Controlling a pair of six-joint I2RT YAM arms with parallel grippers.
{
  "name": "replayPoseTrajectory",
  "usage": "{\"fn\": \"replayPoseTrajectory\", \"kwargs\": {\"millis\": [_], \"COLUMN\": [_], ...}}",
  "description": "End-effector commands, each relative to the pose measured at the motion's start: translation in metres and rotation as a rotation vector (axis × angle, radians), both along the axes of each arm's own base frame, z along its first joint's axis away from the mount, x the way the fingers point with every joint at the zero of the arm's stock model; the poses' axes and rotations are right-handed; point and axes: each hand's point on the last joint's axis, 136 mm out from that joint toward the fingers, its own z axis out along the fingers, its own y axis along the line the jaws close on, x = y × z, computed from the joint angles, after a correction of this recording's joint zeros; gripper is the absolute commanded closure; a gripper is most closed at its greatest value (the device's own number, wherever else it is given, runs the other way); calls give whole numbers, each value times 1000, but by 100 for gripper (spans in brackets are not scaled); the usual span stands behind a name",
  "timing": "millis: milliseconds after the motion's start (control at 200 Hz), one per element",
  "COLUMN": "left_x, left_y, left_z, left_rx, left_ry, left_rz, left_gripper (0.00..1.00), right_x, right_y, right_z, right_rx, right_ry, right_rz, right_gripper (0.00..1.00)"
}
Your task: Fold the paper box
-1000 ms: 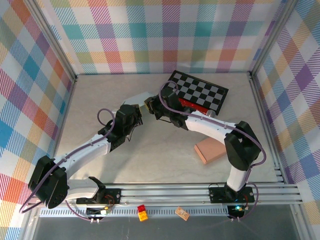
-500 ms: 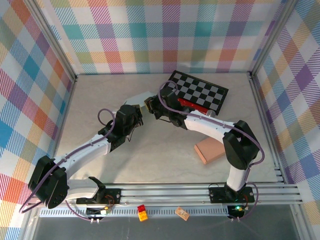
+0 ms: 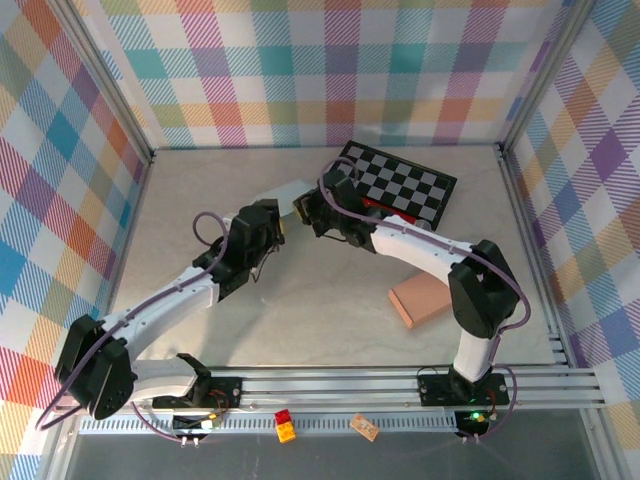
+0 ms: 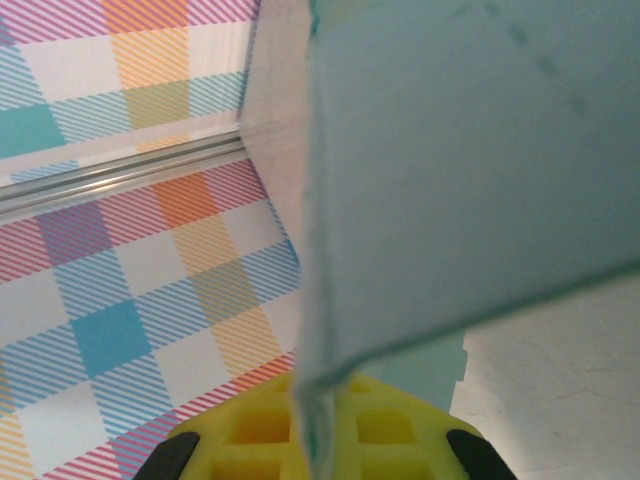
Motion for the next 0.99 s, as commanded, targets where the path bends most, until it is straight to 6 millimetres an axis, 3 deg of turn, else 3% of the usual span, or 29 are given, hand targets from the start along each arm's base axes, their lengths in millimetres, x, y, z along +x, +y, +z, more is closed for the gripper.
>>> {"fn": "replayPoseTrajectory", "kwargs": {"millis": [0,255,420,550,640,730,990], "left_x": [-15,-53,-55,-54,-54,-55,-56], "left_y": [24,48,65,69,69,65,62], "left_z": [57,95,117,122,112,100,70], "left_rx": [192,304,449,484,481,472,517], "left_ry": [-50,-34,-41,-44,-11,29,124], "left_rz": [-61,-135,-160,-169,-185,-228,-372], "left_gripper": [42,40,43,46,47,48,48], "right_x": [-4,-24,-58,-89,-98,-90,-41], "right_y": [-11,-27,-54,-81,-85,-76,-21], "right_z": [36,79,101,129,144,139,71], "right_rx": [10,56,23,-45,-76,-76,-81], "right_ry": [-23,-20,78,127,158,193,249], "right_rz": [21,34,24,-18,-29,-39,-22], "right_gripper": [100,100,100,100,100,100,100]}}
